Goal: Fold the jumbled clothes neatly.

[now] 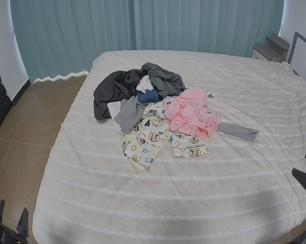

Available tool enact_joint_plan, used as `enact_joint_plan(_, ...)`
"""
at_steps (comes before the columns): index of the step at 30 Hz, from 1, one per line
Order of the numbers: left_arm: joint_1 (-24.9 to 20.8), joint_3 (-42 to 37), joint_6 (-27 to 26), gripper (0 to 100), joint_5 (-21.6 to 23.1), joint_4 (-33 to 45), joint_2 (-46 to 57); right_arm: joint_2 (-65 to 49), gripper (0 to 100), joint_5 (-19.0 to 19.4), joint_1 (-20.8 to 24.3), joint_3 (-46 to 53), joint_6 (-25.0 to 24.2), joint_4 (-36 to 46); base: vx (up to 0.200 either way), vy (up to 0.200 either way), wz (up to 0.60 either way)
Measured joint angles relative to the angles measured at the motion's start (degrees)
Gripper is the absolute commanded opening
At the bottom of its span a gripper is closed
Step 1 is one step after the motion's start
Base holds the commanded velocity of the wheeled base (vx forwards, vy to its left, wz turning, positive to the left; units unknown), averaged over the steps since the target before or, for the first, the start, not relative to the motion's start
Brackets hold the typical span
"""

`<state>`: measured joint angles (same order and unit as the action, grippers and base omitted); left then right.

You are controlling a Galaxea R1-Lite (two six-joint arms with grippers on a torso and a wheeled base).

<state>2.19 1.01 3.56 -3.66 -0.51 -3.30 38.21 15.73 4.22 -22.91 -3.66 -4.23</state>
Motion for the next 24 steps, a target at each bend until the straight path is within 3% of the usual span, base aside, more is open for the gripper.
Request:
enact_joint_plan(12, 0.0, 0.0, 0.0, 100, 0.0, 0.0, 0.0, 34.2, 100, -0.4, 4.8, -12.1, -7.4, -7.9, 0.0, 0.0, 0.0)
enact_joint_plan(24, 0.0, 0.0, 0.0, 100, 0.0, 0.0, 0.0, 67.8, 100, -3.6, 9.3, -34.8, -15.5, -12.4, 0.0, 0.0, 0.0)
